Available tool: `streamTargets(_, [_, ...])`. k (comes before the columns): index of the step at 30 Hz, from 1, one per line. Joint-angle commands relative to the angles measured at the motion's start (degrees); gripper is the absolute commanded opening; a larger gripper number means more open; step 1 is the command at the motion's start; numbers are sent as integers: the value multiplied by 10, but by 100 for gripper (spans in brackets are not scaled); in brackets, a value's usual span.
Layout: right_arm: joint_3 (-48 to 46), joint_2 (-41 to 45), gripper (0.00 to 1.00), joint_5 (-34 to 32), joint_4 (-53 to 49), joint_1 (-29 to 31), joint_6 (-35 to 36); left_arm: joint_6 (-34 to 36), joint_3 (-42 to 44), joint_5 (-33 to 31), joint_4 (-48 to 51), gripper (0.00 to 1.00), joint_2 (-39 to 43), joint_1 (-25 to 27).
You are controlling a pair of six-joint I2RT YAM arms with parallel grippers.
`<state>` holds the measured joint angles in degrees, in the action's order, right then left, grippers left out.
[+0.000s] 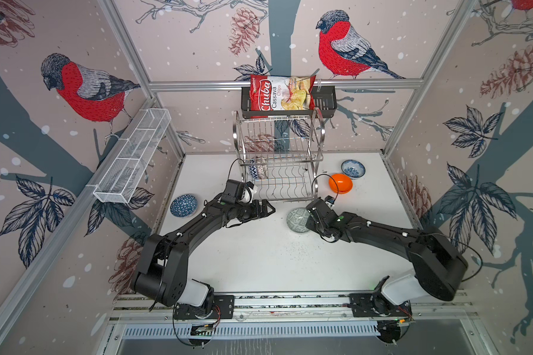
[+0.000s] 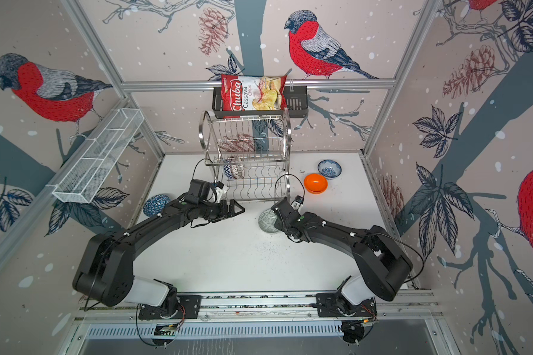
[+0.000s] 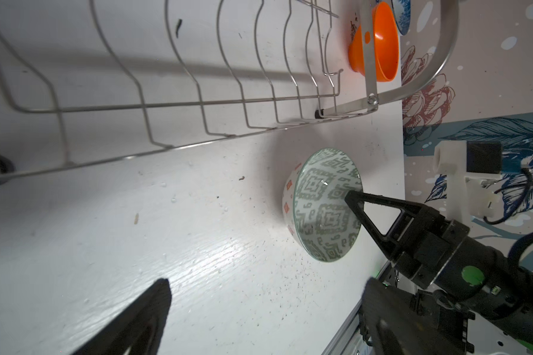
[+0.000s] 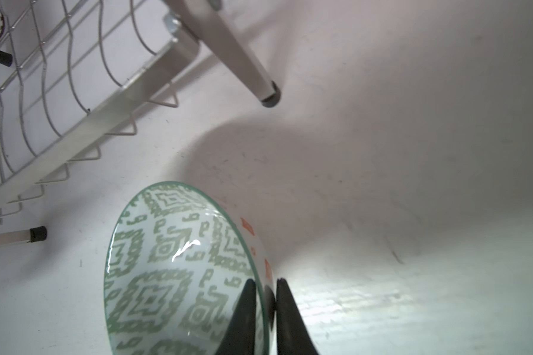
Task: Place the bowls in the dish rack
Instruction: 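Lower the right gripper onto the green-patterned white bowl rim and grasp it, then lift the green-patterned bowl toward the rack with the right gripper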
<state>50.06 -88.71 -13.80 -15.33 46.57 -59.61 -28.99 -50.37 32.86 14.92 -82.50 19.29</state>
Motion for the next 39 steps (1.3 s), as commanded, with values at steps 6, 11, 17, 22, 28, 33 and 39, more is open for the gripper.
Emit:
streamTargets(6, [137, -126, 11, 55, 32, 32, 79, 21, 26, -26, 46, 97, 43, -35])
streamTargets(11, [177, -163, 10, 77, 26, 43, 105, 13, 38, -26, 57, 97, 60, -55])
streamTargets(17, [170, -162, 12, 82, 25, 44, 108, 12, 47, -26, 52, 97, 62, -64])
streamTargets(22, [171, -146, 26, 61, 9, 46, 111, -2, 50, -15, 39, 97, 48, -72])
streamTargets(28, [201, -132, 48, 40, -19, 50, 130, -24, 61, 40, -3, 97, 46, -99])
streamTargets(33, [246, -137, 56, 11, -42, 67, 153, -20, 81, 63, -22, 97, 46, -114])
streamTargets(39, [324, -193, 59, 23, -59, 95, 182, -27, 106, 84, -27, 97, 77, -140])
